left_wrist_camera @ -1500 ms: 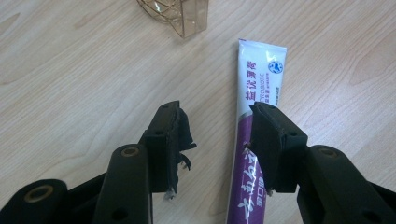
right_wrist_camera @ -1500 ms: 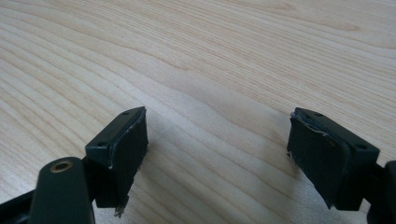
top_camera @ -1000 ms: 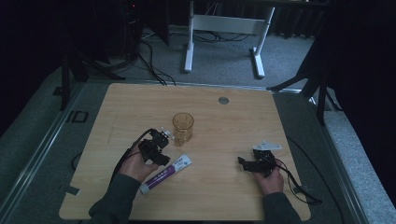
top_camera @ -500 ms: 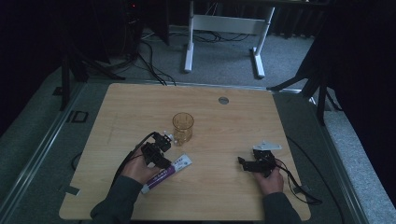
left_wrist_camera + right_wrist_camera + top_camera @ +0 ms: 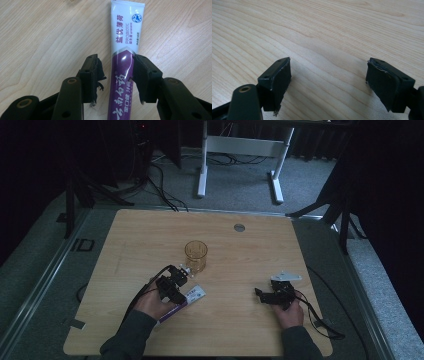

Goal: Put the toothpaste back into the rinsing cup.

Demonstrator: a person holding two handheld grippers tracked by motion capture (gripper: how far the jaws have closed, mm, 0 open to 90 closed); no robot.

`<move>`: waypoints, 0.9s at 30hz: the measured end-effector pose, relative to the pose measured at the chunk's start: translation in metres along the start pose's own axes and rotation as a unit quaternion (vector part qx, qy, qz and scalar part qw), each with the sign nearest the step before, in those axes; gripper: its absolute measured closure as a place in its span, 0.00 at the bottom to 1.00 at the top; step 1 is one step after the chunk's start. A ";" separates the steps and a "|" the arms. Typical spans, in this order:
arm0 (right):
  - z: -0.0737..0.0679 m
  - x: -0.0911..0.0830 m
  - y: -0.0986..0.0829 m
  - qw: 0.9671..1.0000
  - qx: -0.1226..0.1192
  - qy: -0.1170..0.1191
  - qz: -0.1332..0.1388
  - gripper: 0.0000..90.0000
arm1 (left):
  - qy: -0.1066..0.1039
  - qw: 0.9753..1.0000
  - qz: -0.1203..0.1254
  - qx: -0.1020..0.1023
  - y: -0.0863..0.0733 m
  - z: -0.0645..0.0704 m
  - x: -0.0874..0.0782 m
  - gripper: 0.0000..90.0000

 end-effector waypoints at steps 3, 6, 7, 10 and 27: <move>0.000 0.000 0.000 1.000 0.000 0.000 0.000 0.22 | -0.001 1.000 -0.005 0.002 -0.001 0.000 0.004 0.62; 0.000 0.000 0.000 1.000 0.000 0.000 0.000 0.22 | -0.002 1.000 -0.007 0.002 -0.002 0.002 0.007 0.62; 0.000 0.000 0.000 1.000 0.000 0.000 0.000 0.22 | -0.004 1.000 -0.009 0.001 -0.002 0.003 0.009 0.62; 0.000 0.000 0.000 1.000 0.000 0.000 0.000 0.22 | -0.007 1.000 -0.013 0.004 -0.003 0.005 0.013 0.62; 0.000 0.000 0.000 1.000 0.000 0.000 0.000 0.22 | -0.015 0.999 -0.047 0.003 0.002 0.009 0.036 0.65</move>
Point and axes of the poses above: each handheld gripper's, and its own axes: x roughly forward along the jaws, y roughly out of its top, z roughly to its right, the point moved 1 cm from there along x, roughly forward along the jaws, and after that the axes turned 4 degrees about -z, right-handed, at the moved point
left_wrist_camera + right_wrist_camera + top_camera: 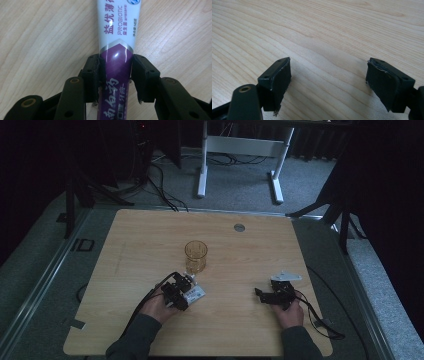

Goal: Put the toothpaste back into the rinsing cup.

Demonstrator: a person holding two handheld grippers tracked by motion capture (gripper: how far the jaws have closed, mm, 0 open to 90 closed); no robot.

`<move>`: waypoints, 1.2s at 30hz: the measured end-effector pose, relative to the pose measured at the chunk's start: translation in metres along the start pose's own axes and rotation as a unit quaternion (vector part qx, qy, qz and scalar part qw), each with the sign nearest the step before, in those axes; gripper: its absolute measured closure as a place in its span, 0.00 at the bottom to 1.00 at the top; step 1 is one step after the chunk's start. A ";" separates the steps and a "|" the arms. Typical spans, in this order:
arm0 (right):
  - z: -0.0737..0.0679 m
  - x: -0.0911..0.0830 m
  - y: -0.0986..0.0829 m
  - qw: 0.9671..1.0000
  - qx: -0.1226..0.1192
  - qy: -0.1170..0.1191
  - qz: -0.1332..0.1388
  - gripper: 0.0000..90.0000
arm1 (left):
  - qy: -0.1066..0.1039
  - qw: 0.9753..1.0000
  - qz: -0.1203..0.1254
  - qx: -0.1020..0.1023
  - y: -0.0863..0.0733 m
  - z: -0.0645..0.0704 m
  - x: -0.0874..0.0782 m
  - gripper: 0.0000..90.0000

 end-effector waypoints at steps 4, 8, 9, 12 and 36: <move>0.000 0.000 0.000 1.000 0.000 0.000 0.000 0.22 | -0.005 1.000 -0.005 -0.004 0.001 -0.001 0.005 0.64; 0.000 0.000 0.000 1.000 0.000 0.000 0.000 0.22 | -0.007 1.000 -0.005 -0.009 0.000 -0.002 0.006 0.64; 0.000 0.000 0.000 1.000 0.000 0.000 0.000 0.22 | -0.007 1.000 -0.004 -0.012 0.000 -0.002 0.006 0.64; 0.000 0.000 0.000 1.000 0.000 0.000 0.000 0.22 | -0.008 1.000 -0.009 -0.016 0.002 -0.002 0.006 0.64; 0.000 0.000 0.000 1.000 0.001 0.000 0.000 0.22 | -0.013 0.999 0.017 -0.033 -0.006 -0.019 -0.015 0.81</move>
Point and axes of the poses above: each handheld gripper's, and its own axes: x roughly forward along the jaws, y roughly out of its top, z roughly to its right, the point moved 1 cm from there along x, roughly forward along the jaws, and after that the axes turned 4 degrees about -z, right-handed, at the moved point
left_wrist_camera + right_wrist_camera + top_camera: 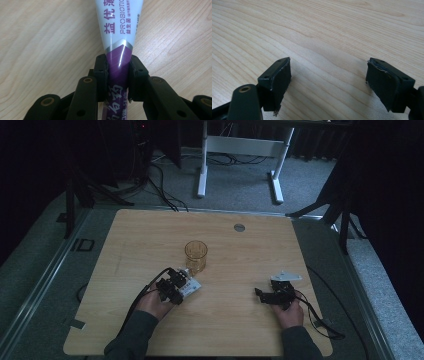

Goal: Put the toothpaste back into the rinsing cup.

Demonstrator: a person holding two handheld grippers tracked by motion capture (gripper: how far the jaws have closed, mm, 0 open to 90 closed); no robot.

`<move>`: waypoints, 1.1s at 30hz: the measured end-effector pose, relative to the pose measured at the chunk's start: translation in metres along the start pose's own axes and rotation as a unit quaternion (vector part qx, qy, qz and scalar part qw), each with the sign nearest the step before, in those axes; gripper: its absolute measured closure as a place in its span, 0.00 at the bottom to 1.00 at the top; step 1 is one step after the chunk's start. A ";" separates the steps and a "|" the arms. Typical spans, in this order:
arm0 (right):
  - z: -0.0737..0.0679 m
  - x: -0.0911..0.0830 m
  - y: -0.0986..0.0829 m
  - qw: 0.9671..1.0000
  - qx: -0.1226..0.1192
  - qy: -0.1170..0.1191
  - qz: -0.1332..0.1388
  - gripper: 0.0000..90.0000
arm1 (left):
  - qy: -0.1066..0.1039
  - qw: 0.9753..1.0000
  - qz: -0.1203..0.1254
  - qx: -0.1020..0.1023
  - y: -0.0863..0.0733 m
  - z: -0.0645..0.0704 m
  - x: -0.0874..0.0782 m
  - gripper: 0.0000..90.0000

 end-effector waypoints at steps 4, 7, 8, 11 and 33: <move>0.000 0.000 0.000 1.000 -0.001 0.000 0.000 0.22 | 0.003 1.000 0.014 -0.005 -0.002 -0.002 -0.008 0.81; 0.000 0.000 0.000 1.000 -0.001 0.000 0.000 0.22 | 0.005 1.000 0.026 -0.010 -0.003 -0.004 -0.014 0.81; 0.000 0.000 0.000 1.000 -0.001 0.000 0.000 0.22 | 0.007 1.000 0.029 -0.009 -0.004 -0.005 -0.016 0.81; 0.000 0.000 0.000 1.000 -0.001 0.000 0.000 0.22 | 0.005 0.999 0.038 -0.015 -0.006 -0.007 -0.022 0.81; 0.000 0.000 0.000 1.000 0.000 0.000 0.000 0.22 | -0.006 0.993 0.113 -0.031 -0.016 -0.014 -0.063 0.81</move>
Point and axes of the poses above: each handheld gripper's, and its own axes: x roughly forward along the jaws, y roughly out of its top, z roughly to its right, the point moved 1 cm from there along x, roughly forward along the jaws, and after that the axes turned 4 degrees about -z, right-handed, at the moved point
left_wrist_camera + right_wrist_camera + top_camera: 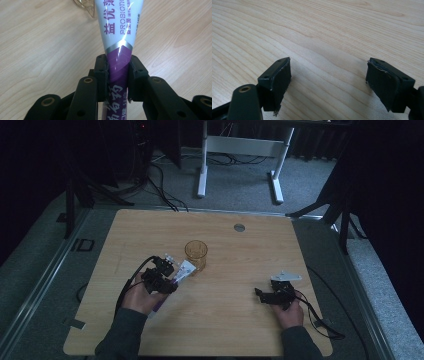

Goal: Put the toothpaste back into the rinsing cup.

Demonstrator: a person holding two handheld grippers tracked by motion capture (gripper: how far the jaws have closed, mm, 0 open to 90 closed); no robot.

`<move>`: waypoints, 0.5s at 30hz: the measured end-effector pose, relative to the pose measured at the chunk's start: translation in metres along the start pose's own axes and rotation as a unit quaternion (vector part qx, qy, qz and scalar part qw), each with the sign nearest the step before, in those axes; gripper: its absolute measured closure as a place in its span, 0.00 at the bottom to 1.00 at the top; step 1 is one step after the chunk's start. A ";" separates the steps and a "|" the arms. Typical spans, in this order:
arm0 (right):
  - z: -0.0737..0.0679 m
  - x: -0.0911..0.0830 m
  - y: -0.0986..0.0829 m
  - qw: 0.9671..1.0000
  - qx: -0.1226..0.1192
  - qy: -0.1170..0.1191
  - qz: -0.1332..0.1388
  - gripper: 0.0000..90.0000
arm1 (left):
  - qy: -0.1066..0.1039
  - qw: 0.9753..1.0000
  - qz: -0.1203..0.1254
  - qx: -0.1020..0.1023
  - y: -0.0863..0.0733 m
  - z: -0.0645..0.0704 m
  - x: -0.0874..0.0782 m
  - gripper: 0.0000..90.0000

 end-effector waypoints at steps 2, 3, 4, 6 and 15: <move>0.000 0.000 0.000 1.000 0.000 0.000 0.000 0.22 | 0.000 1.000 0.008 -0.005 0.001 -0.001 -0.003 0.81; 0.000 0.000 0.000 1.000 0.000 0.000 0.000 0.22 | -0.001 1.000 0.011 -0.007 0.001 -0.001 -0.004 0.81; 0.000 0.000 0.000 1.000 0.001 0.000 0.000 0.22 | -0.001 1.000 0.014 -0.008 0.001 -0.002 -0.005 0.81; 0.000 0.000 0.000 1.000 0.001 0.000 0.001 0.22 | -0.002 1.000 0.022 -0.010 0.002 -0.003 -0.006 0.81; 0.000 0.000 0.000 1.000 0.000 0.000 0.000 0.22 | -0.001 0.999 0.050 -0.018 0.013 -0.003 -0.013 0.81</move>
Point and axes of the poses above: each handheld gripper's, and its own axes: x roughly forward along the jaws, y roughly out of its top, z roughly to its right, the point moved 1 cm from there along x, roughly forward along the jaws, and after that the axes turned 4 degrees about -z, right-handed, at the moved point
